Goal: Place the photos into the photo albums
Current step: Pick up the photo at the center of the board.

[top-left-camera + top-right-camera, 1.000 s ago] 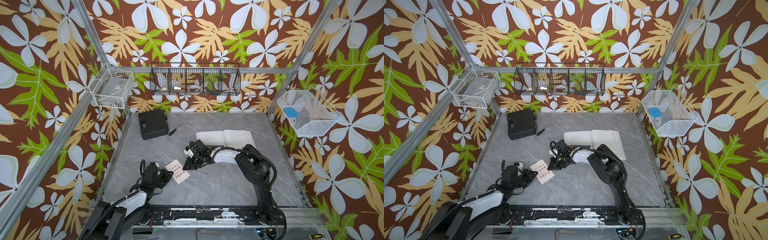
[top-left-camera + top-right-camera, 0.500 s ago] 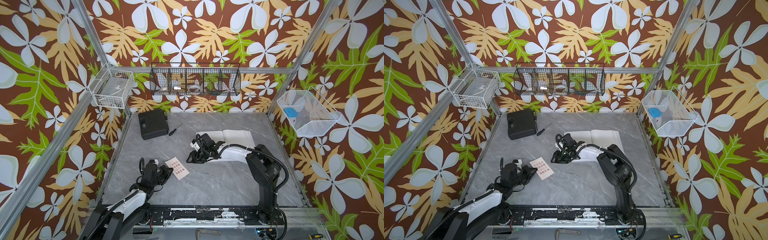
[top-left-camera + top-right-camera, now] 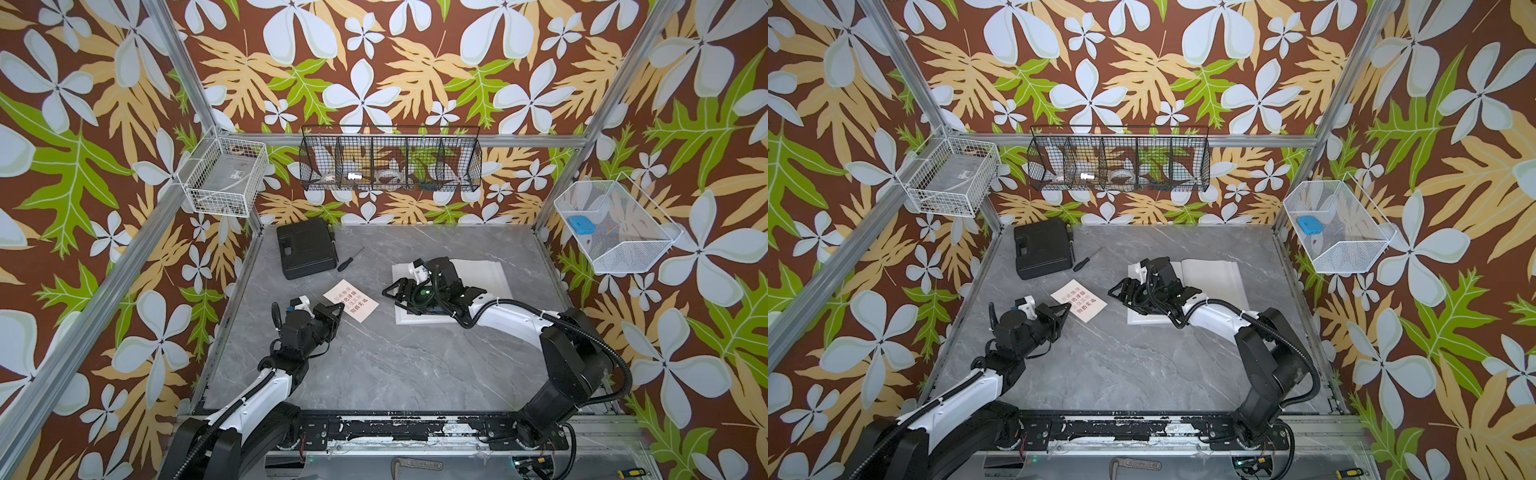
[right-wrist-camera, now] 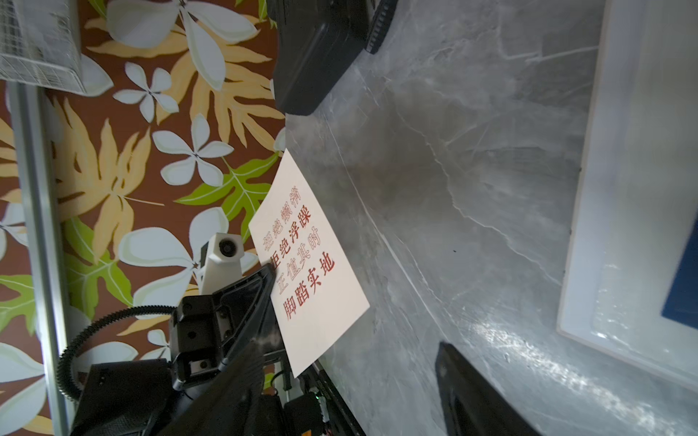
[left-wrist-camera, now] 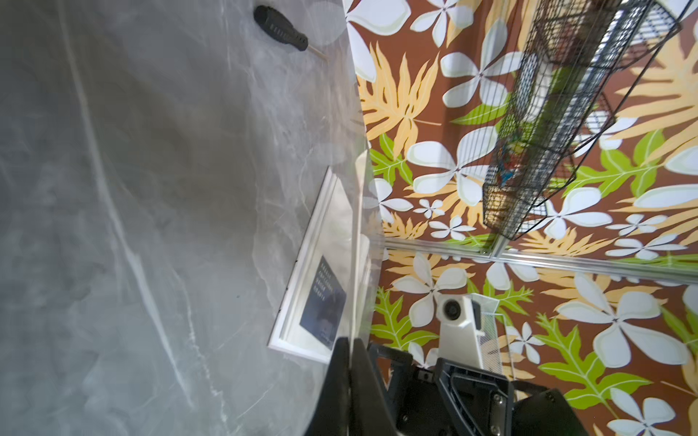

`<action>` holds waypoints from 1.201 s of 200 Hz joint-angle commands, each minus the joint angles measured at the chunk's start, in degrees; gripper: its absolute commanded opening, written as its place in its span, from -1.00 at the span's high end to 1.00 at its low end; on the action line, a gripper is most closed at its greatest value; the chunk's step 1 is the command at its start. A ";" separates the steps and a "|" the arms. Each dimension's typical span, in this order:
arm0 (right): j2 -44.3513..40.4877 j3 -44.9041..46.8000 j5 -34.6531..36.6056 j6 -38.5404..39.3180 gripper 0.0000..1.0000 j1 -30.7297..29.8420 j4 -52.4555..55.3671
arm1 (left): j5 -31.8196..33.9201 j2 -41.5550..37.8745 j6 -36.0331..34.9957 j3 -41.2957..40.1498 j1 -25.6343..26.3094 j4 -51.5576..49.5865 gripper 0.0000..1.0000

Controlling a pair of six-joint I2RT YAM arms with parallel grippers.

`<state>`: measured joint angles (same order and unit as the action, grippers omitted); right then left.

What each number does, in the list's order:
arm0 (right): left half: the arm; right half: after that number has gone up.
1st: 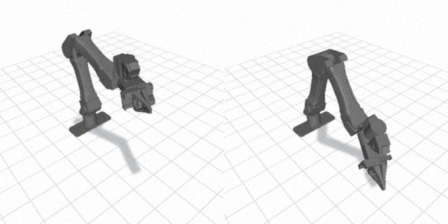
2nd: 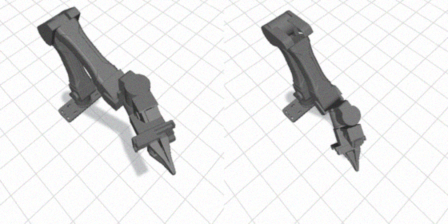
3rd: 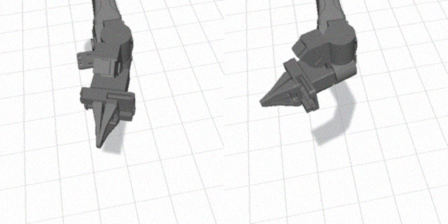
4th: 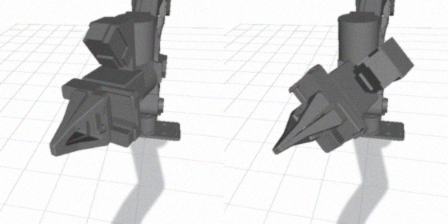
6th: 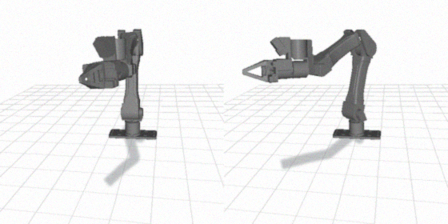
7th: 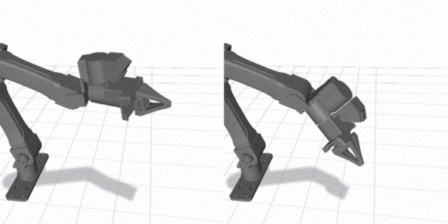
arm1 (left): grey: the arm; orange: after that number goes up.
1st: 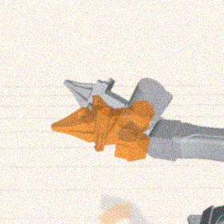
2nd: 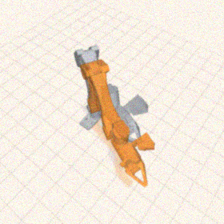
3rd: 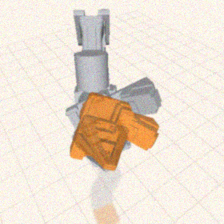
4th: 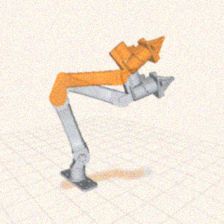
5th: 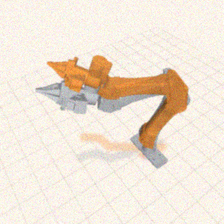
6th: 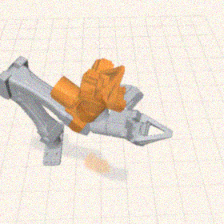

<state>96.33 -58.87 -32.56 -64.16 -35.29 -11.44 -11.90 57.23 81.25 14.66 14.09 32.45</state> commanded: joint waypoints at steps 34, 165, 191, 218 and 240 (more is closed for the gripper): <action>2.27 0.42 1.50 -10.17 -0.48 -2.13 -13.00 | 2.72 2.44 4.25 2.75 0.06 9.14 1.00; 10.50 -4.23 0.56 -19.88 0.17 -3.82 -30.12 | 6.20 3.61 4.97 3.16 0.85 11.28 1.00; 11.87 -5.52 -0.31 -20.84 0.32 -3.89 -31.31 | 7.76 4.70 4.93 3.62 2.27 11.78 1.00; 12.86 -5.53 -0.76 -21.77 0.51 -3.89 -32.05 | 8.07 5.96 6.10 3.45 2.55 13.80 1.00; 12.76 -5.72 -0.75 -21.58 0.56 -3.88 -31.68 | 9.44 5.81 6.27 3.45 2.87 13.97 1.00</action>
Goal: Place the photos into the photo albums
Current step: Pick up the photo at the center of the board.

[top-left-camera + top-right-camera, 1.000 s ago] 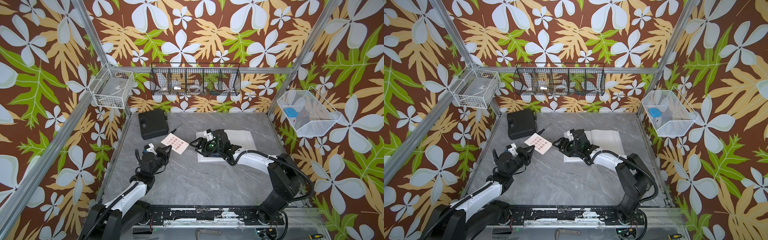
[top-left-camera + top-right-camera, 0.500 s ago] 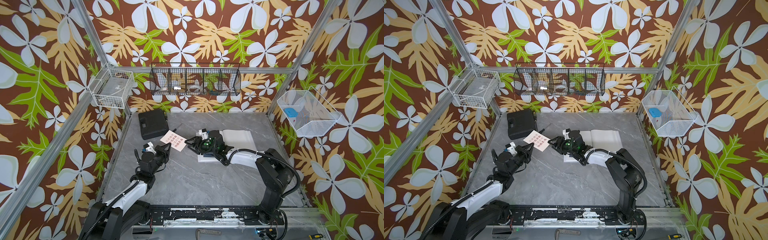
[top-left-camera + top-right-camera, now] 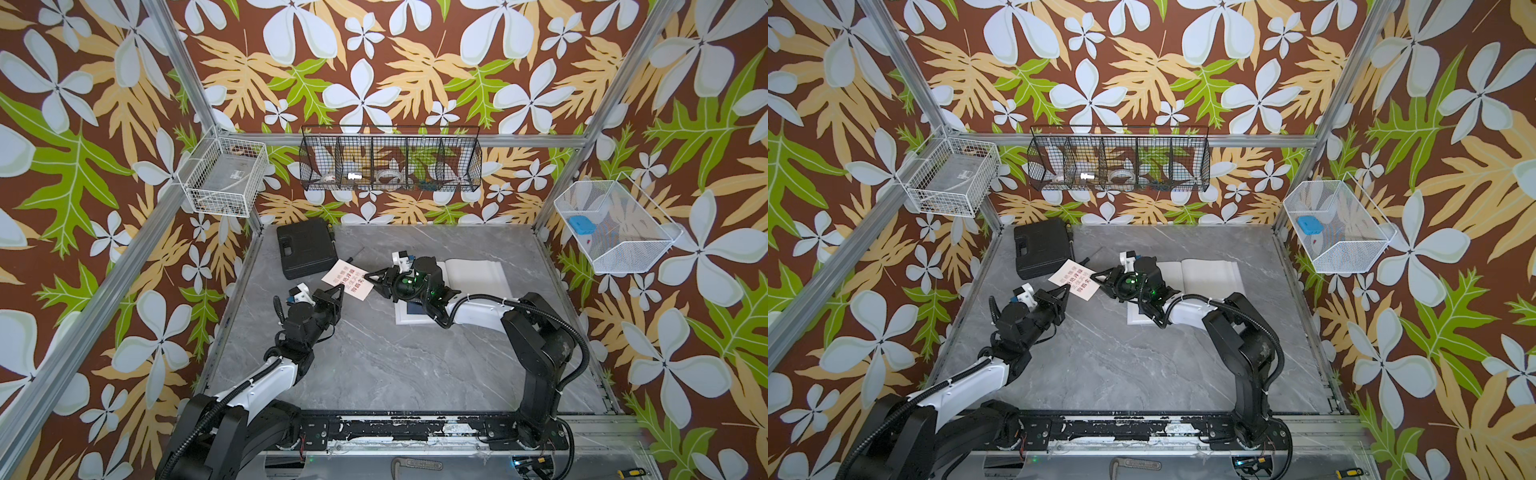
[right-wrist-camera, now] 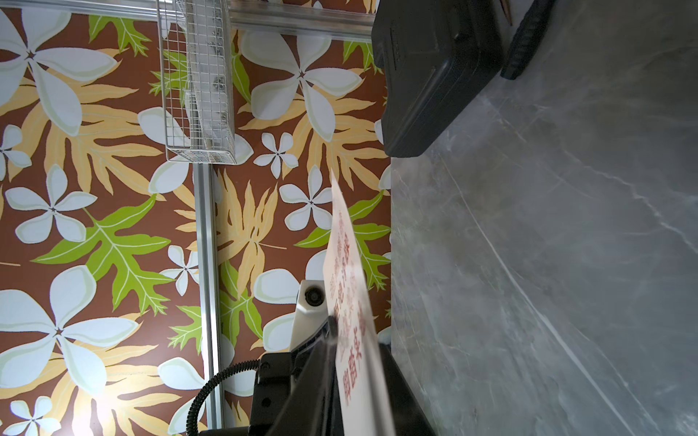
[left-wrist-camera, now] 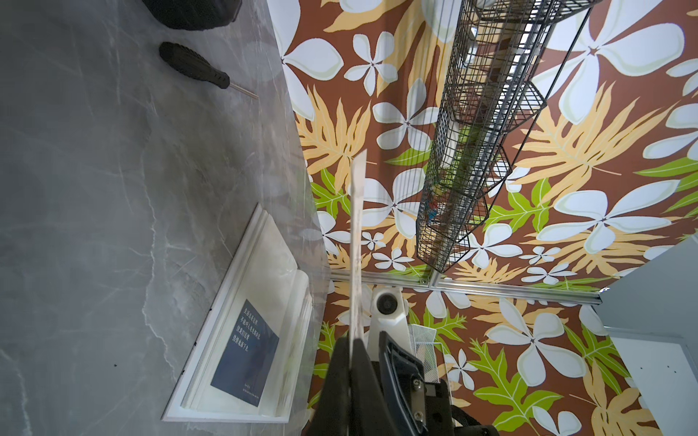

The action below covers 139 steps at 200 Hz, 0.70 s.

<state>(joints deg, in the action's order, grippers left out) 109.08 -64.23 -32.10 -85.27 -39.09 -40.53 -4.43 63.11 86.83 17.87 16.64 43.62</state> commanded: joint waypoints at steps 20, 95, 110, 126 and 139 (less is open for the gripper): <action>-0.10 -0.81 -1.28 -0.01 0.51 -0.07 -1.88 | 3.30 -0.18 0.68 0.48 0.84 2.93 1.00; 0.41 -0.75 -1.28 0.20 0.95 0.31 -2.49 | 7.37 1.25 0.50 1.84 3.72 4.28 1.00; -0.32 -0.28 -1.08 1.07 1.00 1.08 -1.94 | 7.51 1.88 -0.22 2.29 4.31 5.06 1.00; -1.53 0.00 -1.32 3.86 1.00 2.91 0.68 | 6.22 2.17 -1.91 2.93 4.45 5.00 0.71; -3.02 -0.14 -2.51 8.17 1.00 5.57 4.76 | 5.12 1.65 -4.76 4.19 4.46 1.69 0.11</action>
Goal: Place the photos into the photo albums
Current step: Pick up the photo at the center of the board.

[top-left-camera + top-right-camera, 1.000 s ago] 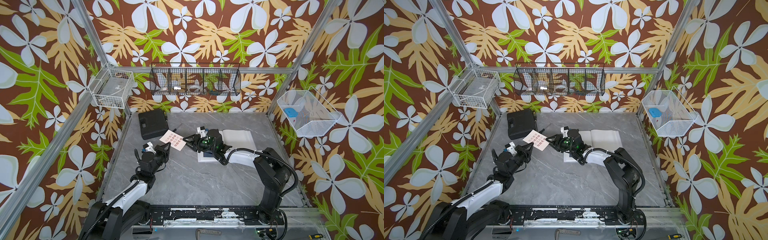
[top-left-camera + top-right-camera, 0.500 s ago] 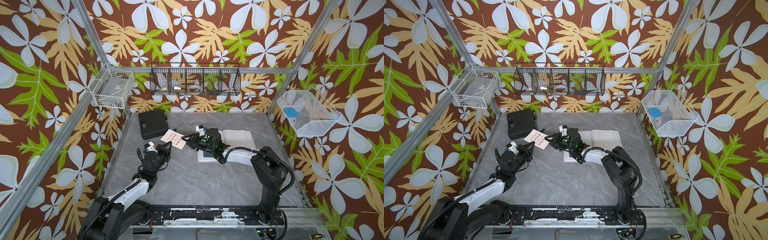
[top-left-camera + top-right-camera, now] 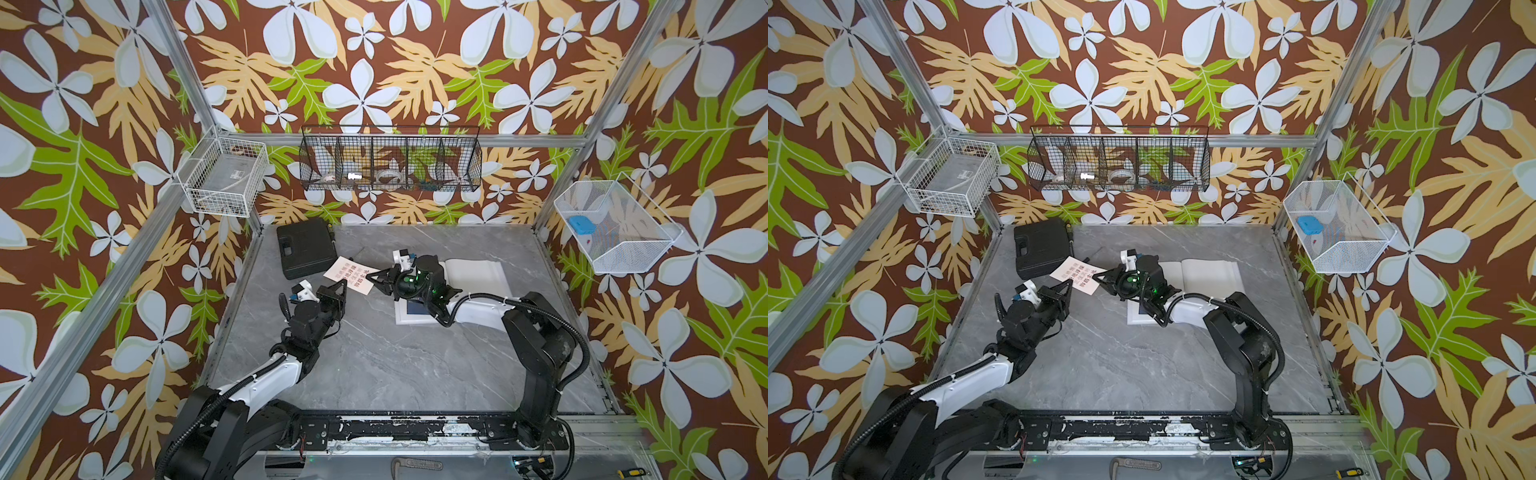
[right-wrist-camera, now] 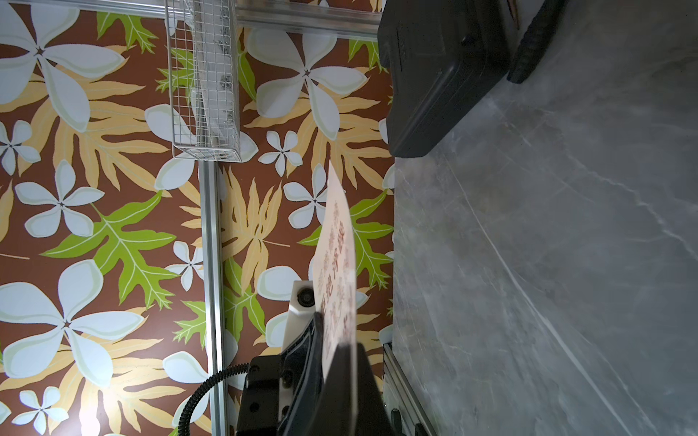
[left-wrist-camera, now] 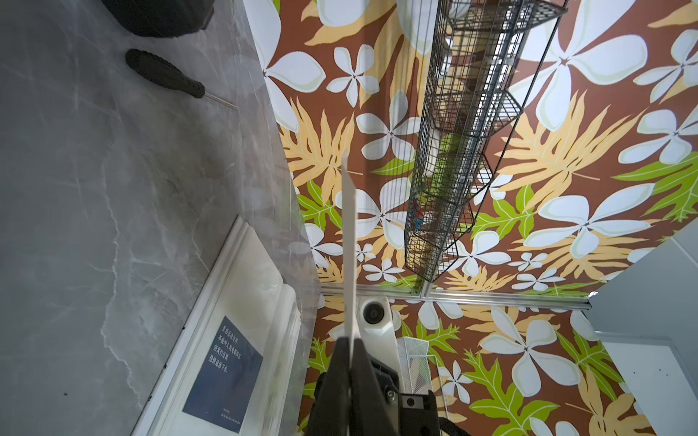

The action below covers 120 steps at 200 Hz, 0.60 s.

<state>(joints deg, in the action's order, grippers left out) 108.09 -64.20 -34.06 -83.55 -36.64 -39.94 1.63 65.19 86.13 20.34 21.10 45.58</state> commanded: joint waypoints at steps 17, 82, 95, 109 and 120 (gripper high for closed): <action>-3.49 -2.93 -4.32 16.25 1.00 8.10 15.46 | -0.74 -2.22 -12.39 6.00 -0.01 -11.43 -0.45; -0.06 -25.66 -5.10 63.01 1.00 27.82 74.50 | 1.14 12.35 -38.80 28.47 6.16 -42.20 -0.52; 1.33 -27.26 -5.11 65.53 1.00 30.57 77.59 | 2.48 19.14 -42.43 34.86 9.10 -47.28 -0.48; 2.63 -28.65 -4.20 68.03 1.00 32.78 79.79 | 4.96 26.06 -46.56 42.48 12.24 -53.01 -0.47; 3.91 -29.83 -3.32 69.68 1.00 34.19 81.67 | 6.84 31.26 -49.88 48.82 14.22 -57.22 -0.50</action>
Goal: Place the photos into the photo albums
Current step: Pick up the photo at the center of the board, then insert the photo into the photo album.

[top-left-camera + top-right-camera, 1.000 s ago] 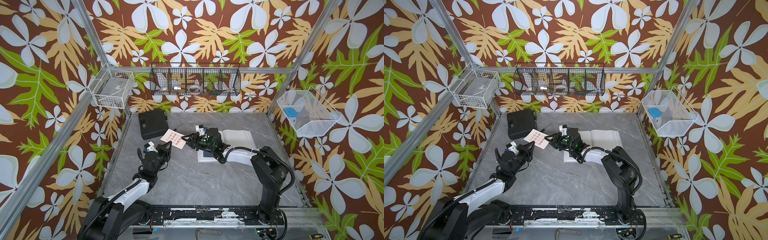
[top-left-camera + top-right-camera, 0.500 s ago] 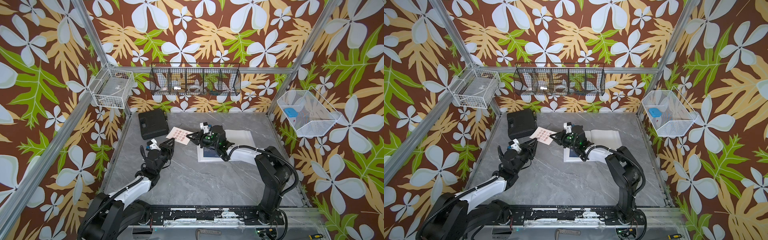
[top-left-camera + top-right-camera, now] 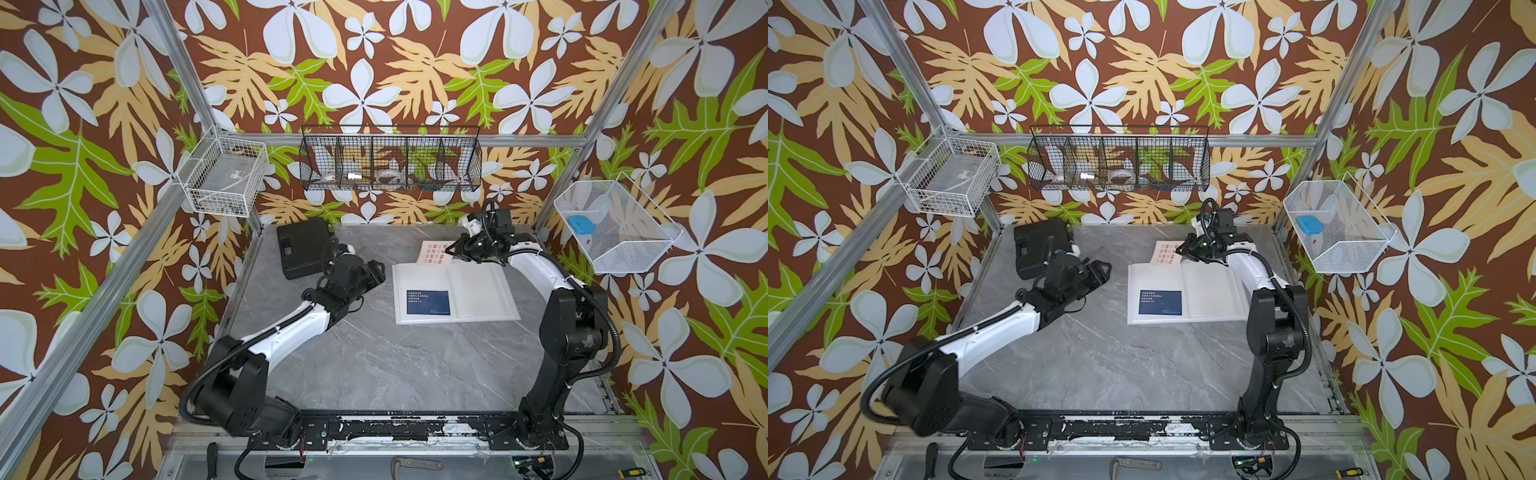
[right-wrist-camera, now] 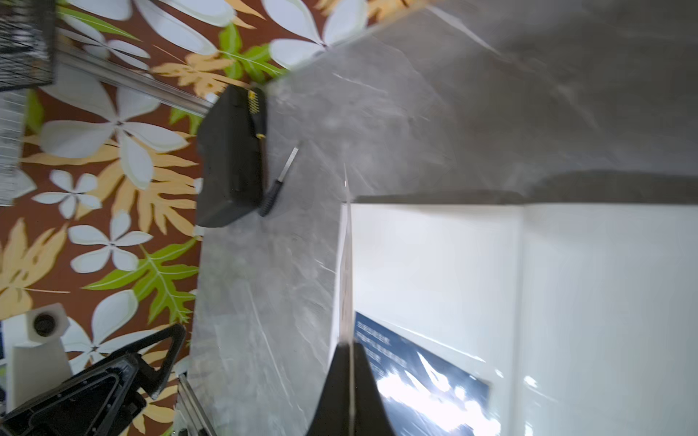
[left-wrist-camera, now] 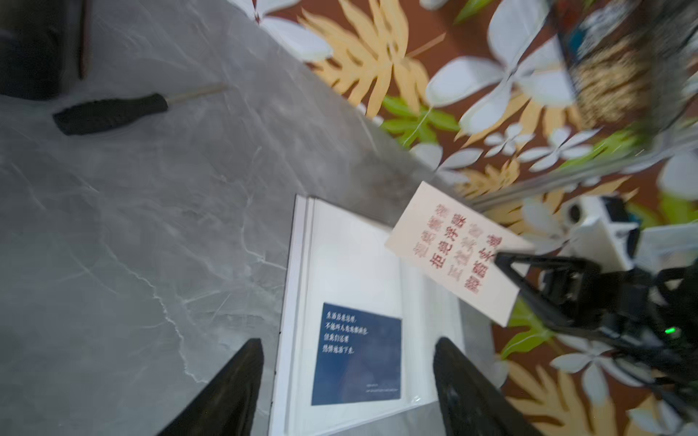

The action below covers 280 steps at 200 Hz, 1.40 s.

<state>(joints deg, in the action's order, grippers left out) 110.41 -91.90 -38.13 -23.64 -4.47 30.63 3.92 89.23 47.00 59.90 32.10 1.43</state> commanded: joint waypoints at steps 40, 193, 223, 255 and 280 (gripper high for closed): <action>4.61 -5.31 7.07 14.32 1.00 4.07 15.91 | 4.75 23.34 -19.27 26.09 4.99 -21.59 -0.55; 11.48 -16.84 16.55 18.84 1.00 6.46 24.61 | 12.68 45.85 -25.58 46.08 5.26 -39.39 -0.67; 12.98 -18.49 17.53 20.01 1.00 6.44 26.88 | 12.86 46.30 -24.59 45.94 5.26 -40.63 -0.66; 13.34 -19.13 19.73 20.30 1.00 6.43 27.80 | 12.78 44.76 -23.21 43.66 5.26 -40.48 -0.65; 12.64 -19.15 21.05 19.22 1.00 6.41 27.40 | 12.64 43.86 -22.76 41.73 5.26 -40.35 -0.64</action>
<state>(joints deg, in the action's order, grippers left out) 123.66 -110.76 -19.42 -4.19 2.02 56.66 13.47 132.55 24.21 103.55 37.58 -29.21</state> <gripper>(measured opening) 0.049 0.822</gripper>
